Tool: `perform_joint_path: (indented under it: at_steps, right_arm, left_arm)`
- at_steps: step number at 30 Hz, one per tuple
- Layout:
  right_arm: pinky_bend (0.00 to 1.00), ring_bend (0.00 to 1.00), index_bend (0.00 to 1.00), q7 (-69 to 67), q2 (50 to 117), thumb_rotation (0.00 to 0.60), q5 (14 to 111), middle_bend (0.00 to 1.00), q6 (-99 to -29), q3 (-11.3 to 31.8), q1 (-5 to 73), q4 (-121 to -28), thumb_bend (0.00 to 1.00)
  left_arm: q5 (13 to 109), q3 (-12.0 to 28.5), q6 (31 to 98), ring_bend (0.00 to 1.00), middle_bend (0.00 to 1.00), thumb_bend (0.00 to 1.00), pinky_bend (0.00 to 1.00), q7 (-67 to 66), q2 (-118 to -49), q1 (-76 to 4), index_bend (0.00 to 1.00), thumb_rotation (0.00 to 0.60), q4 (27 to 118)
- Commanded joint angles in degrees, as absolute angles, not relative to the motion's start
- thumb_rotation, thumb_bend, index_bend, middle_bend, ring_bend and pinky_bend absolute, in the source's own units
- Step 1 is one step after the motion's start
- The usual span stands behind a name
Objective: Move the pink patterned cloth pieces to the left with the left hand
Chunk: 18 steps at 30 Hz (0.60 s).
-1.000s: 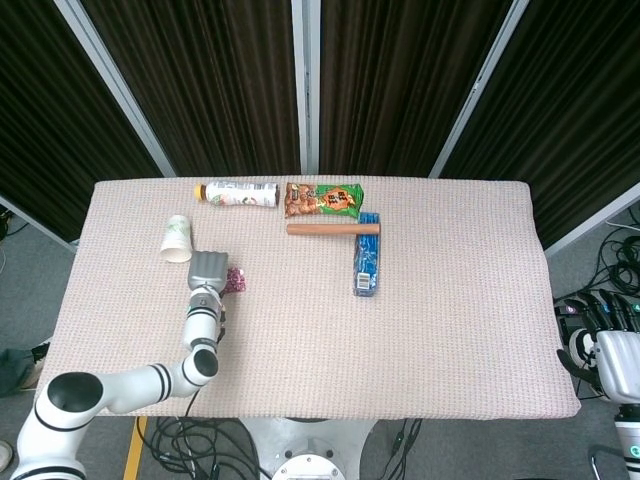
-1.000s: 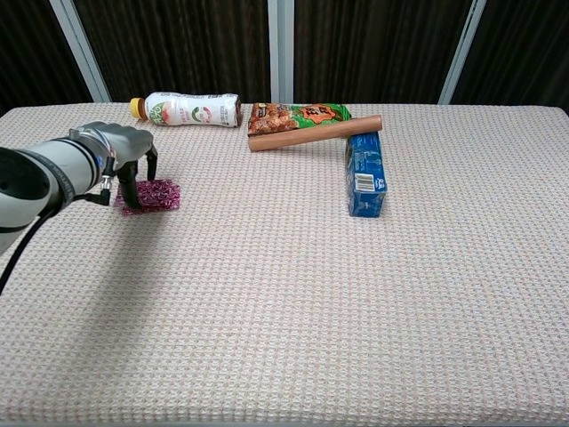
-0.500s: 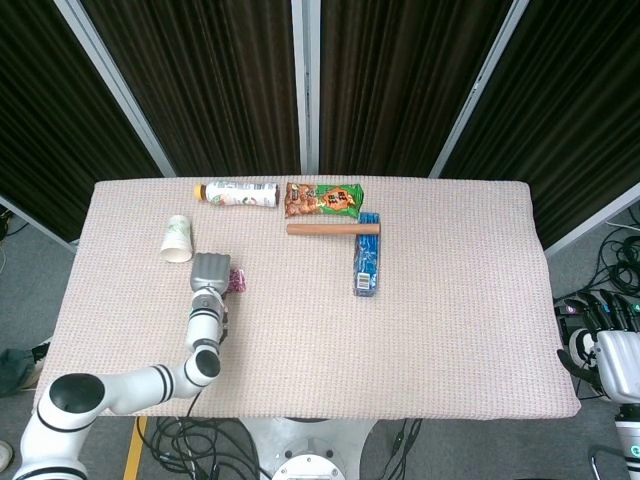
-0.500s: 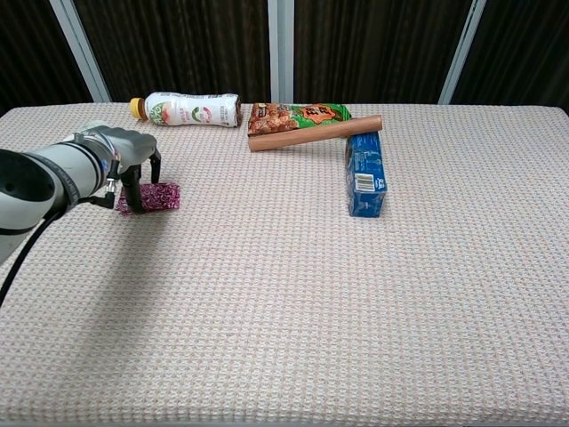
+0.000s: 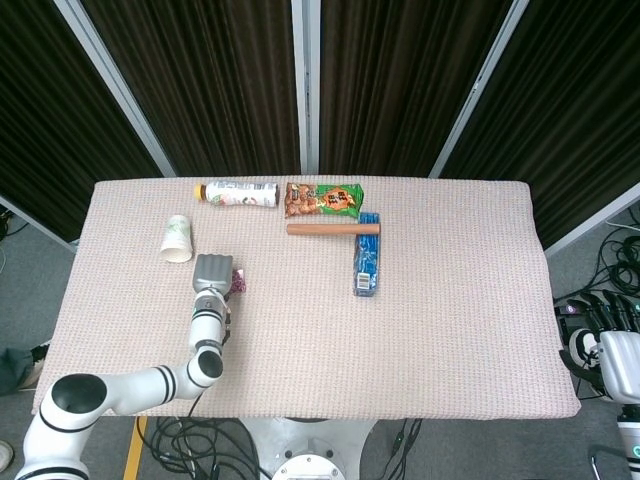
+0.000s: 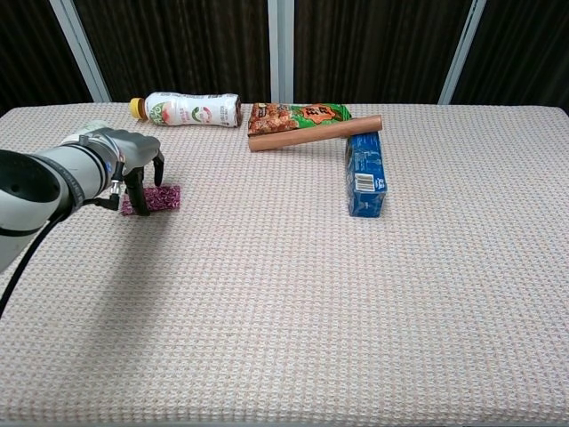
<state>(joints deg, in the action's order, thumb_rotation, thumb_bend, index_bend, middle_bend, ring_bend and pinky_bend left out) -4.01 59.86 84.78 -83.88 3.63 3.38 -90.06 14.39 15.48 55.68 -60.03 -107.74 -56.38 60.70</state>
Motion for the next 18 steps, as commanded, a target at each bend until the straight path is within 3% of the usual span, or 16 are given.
perform_joint_path:
  at_steps: [1,8,13,16,18]
  right_arm:
    - [0.00,0.00,0.20,-4.09,59.86,0.600,84.80,0.14,-83.91,3.61,3.35,-90.01,0.14]
    - [0.00,0.00,0.20,-4.18,59.82,0.600,84.95,0.14,-84.08,3.64,3.32,-90.06,0.14]
    - [0.00,0.00,0.20,-4.44,59.75,0.599,85.08,0.14,-84.22,3.73,3.35,-90.03,0.14]
    - [0.00,0.00,0.20,-4.86,59.83,0.600,85.09,0.14,-84.23,3.77,3.37,-89.78,0.14]
    - [0.00,0.00,0.20,-5.18,59.92,0.600,85.08,0.14,-84.31,3.80,3.33,-89.56,0.14]
  left_arm:
    - [14.39,15.59,55.73,0.83,0.88,0.24,0.89,-60.11,-107.73,-56.35,0.40,0.600,60.71]
    - [14.70,16.03,55.79,0.83,0.88,0.24,0.89,-59.96,-106.94,-56.12,0.37,0.600,61.84]
    - [19.24,16.57,57.10,0.82,0.87,0.24,0.88,-56.39,-102.87,-54.92,0.35,0.600,67.33]
    - [27.54,14.70,59.69,0.75,0.81,0.24,0.84,-52.29,-98.88,-52.80,0.35,0.600,72.59]
    - [34.14,12.86,61.52,0.65,0.75,0.24,0.76,-48.68,-96.06,-50.78,0.35,0.600,75.99]
